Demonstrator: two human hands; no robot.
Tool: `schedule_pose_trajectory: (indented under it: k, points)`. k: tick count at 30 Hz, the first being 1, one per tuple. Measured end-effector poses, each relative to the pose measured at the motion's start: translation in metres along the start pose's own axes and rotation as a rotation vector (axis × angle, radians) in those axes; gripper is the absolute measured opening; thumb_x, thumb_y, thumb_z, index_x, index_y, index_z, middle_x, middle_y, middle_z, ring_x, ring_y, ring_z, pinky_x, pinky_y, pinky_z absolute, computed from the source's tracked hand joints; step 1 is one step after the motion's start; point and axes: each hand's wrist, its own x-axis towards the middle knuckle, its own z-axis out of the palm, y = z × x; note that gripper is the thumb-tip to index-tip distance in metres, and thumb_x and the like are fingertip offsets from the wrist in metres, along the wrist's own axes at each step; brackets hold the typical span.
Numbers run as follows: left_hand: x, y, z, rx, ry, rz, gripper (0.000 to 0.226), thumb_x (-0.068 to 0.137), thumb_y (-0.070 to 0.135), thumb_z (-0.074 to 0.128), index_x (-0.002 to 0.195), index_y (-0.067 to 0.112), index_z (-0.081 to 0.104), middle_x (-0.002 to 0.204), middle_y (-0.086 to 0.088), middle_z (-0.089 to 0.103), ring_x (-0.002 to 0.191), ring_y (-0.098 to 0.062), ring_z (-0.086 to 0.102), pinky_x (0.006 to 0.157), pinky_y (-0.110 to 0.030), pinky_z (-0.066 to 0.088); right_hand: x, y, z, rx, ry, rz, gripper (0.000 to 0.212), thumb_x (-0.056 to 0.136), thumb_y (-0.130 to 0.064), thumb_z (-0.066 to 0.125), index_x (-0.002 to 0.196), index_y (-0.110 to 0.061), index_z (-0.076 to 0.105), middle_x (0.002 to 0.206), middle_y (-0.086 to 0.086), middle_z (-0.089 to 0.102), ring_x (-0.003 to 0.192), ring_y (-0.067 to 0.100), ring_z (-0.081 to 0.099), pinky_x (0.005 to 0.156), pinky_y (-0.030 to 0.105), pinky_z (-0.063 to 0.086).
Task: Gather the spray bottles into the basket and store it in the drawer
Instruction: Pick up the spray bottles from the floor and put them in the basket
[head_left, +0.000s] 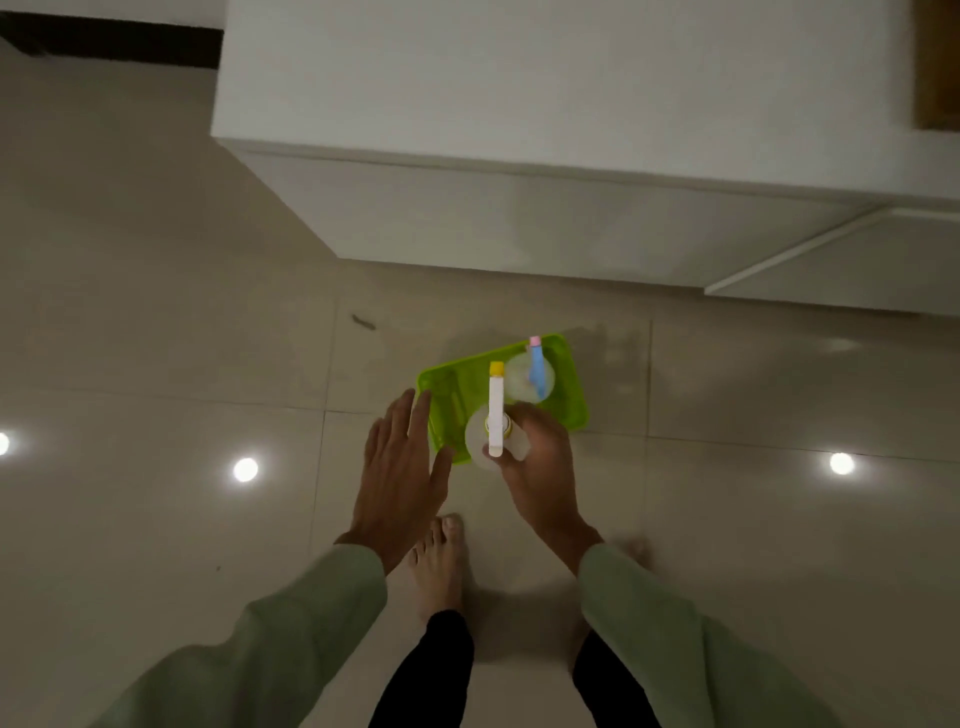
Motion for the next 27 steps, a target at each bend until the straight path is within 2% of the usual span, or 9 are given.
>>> schedule_pose_trajectory:
  k: [1,3,5,7,11,15,20,24,27]
  points:
    - [0.007,-0.007,0.001,-0.002,-0.001,-0.001,0.066,0.101,0.032,0.046,0.157,0.013,0.017,0.165,-0.010,0.019,0.153,-0.025,0.017,0.125,-0.045,0.018,0.007,0.003,0.013,0.006,0.011,-0.011,0.046,0.069,0.003,0.081,0.110,-0.014,0.069,0.109,0.004,0.073,0.104,0.016,0.063,0.094,0.030,0.049]
    - [0.021,-0.019,0.007,-0.003,0.002,-0.007,0.066,0.101,0.032,0.046,0.157,0.013,0.015,0.165,-0.010,0.017,0.154,-0.025,0.016,0.125,-0.046,0.017,0.020,0.013,0.036,0.025,0.005,-0.020,0.050,0.071,0.007,0.078,0.112,-0.019,0.066,0.109,0.003,0.073,0.102,0.007,0.061,0.092,0.011,0.045]
    - [0.035,-0.031,0.016,-0.012,0.003,-0.024,0.067,0.101,0.032,0.047,0.157,0.014,0.015,0.166,-0.010,0.016,0.154,-0.025,0.014,0.125,-0.046,0.016,0.035,0.028,0.055,0.013,-0.026,-0.041,0.046,0.075,0.007,0.075,0.112,-0.019,0.065,0.108,0.003,0.072,0.101,0.010,0.062,0.089,0.001,0.038]
    - [0.051,-0.042,0.030,-0.021,0.002,-0.028,0.067,0.101,0.032,0.047,0.157,0.015,0.015,0.166,-0.010,0.016,0.154,-0.025,0.014,0.125,-0.047,0.016,0.049,0.046,0.072,-0.003,-0.054,-0.042,0.037,0.079,0.005,0.073,0.111,-0.014,0.067,0.106,0.005,0.072,0.100,0.016,0.064,0.086,0.005,0.041]
    - [0.074,-0.064,0.053,-0.003,-0.002,-0.030,0.067,0.100,0.030,0.048,0.157,0.014,0.016,0.165,-0.012,0.018,0.153,-0.027,0.016,0.125,-0.047,0.017,0.067,0.076,0.098,-0.015,-0.092,-0.058,0.032,0.081,0.005,0.068,0.110,-0.008,0.068,0.104,0.007,0.073,0.098,0.022,0.067,0.083,0.028,0.051]
    - [0.085,-0.078,0.063,-0.001,0.005,-0.047,0.067,0.101,0.030,0.048,0.157,0.014,0.015,0.165,-0.011,0.018,0.153,-0.027,0.016,0.125,-0.046,0.016,0.074,0.093,0.111,-0.037,-0.105,-0.060,0.047,0.074,0.011,0.067,0.117,-0.008,0.065,0.108,0.008,0.072,0.098,0.022,0.064,0.084,0.014,0.046]
    - [0.085,-0.083,0.064,-0.009,0.012,-0.054,0.066,0.101,0.030,0.046,0.157,0.015,0.014,0.165,-0.011,0.017,0.154,-0.025,0.016,0.126,-0.045,0.015,0.080,0.096,0.111,-0.024,-0.063,-0.021,0.039,0.076,0.008,0.071,0.111,-0.008,0.066,0.091,0.009,0.071,0.081,0.017,0.060,0.073,0.032,0.050]
    - [0.077,-0.076,0.057,-0.015,0.011,-0.052,0.066,0.101,0.030,0.046,0.157,0.016,0.013,0.166,-0.010,0.016,0.154,-0.025,0.015,0.126,-0.045,0.015,0.077,0.092,0.104,-0.048,-0.165,0.073,0.064,0.074,0.006,0.072,0.134,-0.010,0.056,0.112,0.008,0.070,0.104,0.026,0.065,0.087,0.036,0.053]
    - [0.069,-0.065,0.047,-0.017,0.018,-0.043,0.065,0.102,0.029,0.045,0.157,0.015,0.014,0.166,-0.010,0.017,0.154,-0.025,0.015,0.126,-0.045,0.015,0.065,0.080,0.086,-0.024,-0.240,0.129,0.078,0.075,-0.010,0.071,0.148,-0.009,0.041,0.141,0.011,0.056,0.133,0.025,0.049,0.109,0.032,0.039]
